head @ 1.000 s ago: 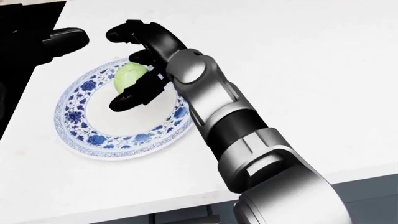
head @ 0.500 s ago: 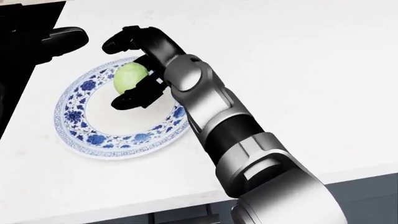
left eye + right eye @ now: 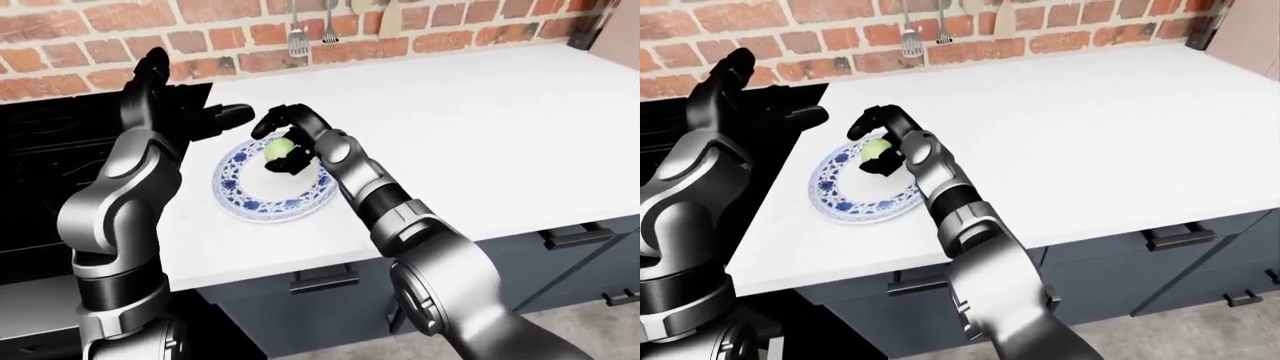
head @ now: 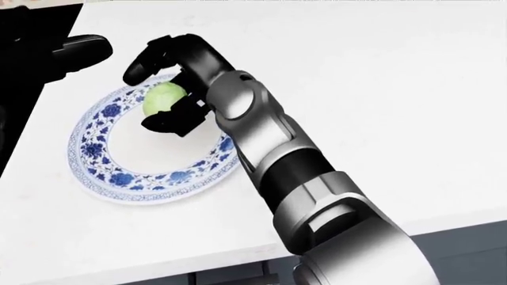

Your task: Pick the brussel sprout from the plate and place it in the pan.

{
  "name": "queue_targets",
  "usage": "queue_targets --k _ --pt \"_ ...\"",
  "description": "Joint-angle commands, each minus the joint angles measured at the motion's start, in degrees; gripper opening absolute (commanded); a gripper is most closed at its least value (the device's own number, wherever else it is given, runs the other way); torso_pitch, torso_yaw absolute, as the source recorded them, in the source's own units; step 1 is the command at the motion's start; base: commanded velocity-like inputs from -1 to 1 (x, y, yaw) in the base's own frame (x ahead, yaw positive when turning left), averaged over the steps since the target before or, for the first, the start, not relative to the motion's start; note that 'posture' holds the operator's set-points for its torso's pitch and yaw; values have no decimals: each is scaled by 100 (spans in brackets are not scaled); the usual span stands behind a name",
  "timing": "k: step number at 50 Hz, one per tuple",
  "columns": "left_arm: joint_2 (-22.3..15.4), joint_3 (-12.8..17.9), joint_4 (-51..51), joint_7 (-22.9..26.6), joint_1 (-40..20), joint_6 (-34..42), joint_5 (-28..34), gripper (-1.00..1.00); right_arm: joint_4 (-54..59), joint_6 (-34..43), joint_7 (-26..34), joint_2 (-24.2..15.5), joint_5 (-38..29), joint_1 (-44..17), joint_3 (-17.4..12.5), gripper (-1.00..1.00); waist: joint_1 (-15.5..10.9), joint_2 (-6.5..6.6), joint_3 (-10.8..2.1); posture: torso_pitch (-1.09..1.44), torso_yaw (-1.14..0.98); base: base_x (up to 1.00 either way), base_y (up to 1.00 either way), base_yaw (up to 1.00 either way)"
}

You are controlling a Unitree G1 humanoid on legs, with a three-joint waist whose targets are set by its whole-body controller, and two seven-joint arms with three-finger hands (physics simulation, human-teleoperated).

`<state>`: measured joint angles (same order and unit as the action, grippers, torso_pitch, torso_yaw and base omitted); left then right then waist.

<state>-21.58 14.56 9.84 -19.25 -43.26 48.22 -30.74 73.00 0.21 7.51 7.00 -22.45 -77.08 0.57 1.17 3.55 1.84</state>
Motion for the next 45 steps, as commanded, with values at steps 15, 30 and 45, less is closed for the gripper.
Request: queue_targets --k 15,30,45 --pt "-87 70 176 10 -201 -155 -9 100 -124 -52 -101 -6 -287 -255 19 -100 -2 41 -163 0 0 0 0 0" --pt "-64 53 206 9 -156 -174 0 100 -305 399 21 -139 -223 -932 -18 -100 12 34 -116 0 0 0 0 0" --pt "-77 74 256 -8 -156 -129 -14 100 -654 1056 -69 -452 360 -1298 -195 -100 -3 18 -94 0 0 0 0 0"
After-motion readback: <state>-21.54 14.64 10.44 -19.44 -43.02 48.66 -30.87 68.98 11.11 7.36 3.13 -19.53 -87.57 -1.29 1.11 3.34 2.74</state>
